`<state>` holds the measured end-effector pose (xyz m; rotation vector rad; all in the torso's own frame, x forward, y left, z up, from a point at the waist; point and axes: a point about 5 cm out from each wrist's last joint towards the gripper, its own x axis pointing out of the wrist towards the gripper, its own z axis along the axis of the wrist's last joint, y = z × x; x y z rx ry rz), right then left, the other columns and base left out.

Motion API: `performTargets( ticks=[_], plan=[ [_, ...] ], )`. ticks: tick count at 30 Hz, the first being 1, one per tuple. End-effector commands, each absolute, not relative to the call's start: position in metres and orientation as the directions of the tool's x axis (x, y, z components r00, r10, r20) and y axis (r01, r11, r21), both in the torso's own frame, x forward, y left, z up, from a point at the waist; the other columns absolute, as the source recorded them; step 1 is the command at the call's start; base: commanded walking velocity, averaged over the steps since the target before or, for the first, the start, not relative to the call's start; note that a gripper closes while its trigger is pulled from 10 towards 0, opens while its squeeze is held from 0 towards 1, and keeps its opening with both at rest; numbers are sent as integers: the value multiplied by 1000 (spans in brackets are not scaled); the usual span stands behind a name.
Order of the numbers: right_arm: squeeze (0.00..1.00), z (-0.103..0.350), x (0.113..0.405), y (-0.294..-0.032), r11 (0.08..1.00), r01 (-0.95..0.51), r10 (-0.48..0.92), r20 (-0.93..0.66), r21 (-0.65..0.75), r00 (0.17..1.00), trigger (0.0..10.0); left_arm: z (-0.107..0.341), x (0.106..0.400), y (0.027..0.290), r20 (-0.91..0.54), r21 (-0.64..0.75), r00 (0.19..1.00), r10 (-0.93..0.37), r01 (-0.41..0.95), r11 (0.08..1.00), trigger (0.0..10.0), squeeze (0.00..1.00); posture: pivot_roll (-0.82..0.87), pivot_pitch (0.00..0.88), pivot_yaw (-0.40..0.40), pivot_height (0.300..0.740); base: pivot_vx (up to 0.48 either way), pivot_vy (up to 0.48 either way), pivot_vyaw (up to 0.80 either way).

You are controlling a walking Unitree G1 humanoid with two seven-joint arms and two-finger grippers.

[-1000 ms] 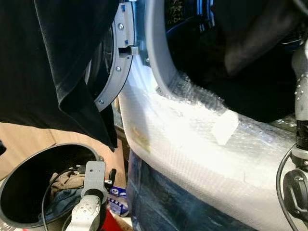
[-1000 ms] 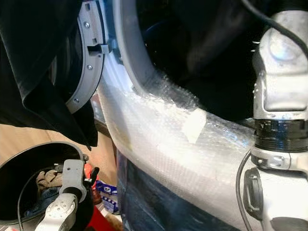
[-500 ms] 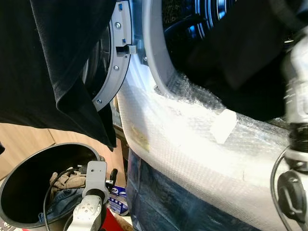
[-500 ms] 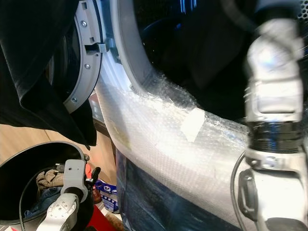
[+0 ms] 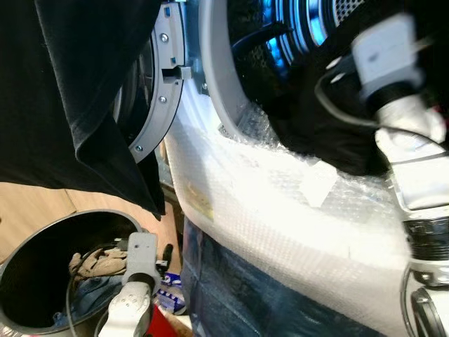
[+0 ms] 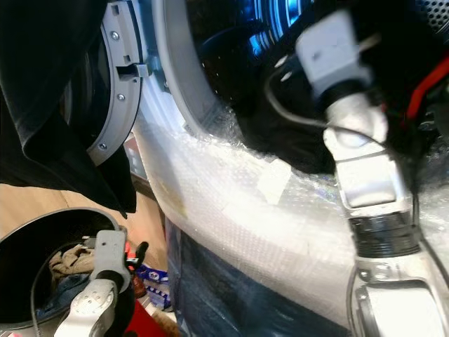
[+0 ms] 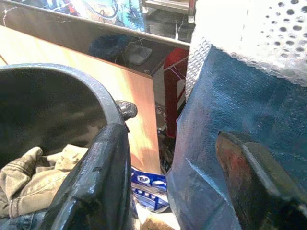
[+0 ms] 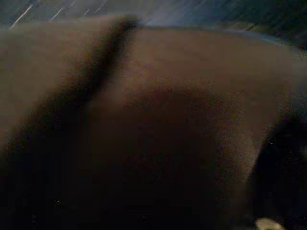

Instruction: Clothes washing

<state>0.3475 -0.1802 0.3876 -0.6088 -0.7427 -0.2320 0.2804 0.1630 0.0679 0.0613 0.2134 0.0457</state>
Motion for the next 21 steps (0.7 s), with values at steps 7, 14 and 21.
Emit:
performTargets(
  ticks=[7, 14, 21],
  plan=[
    [0, 424, 320, -176, 575, 631, 173, 831, -521, 529, 10000, 64, 279, 162, -227, 57, 973, 49, -37, 998, 10000, 0, -66, 7, -3, 740, 0, 0, 0],
    [0, 405, 348, -177, 413, 636, 259, 754, -651, 603, 10000, 64, 280, 162, -226, 59, 973, 43, -31, 998, 10000, 0, -67, 4, 2, 740, 0, 0, 0],
    [0, 394, 373, -160, 225, 599, 392, 634, -768, 666, 10000, 66, 282, 163, -220, 60, 974, 42, -30, 998, 10000, 0, -64, 1, 3, 740, 0, 0, 0]
  ],
)
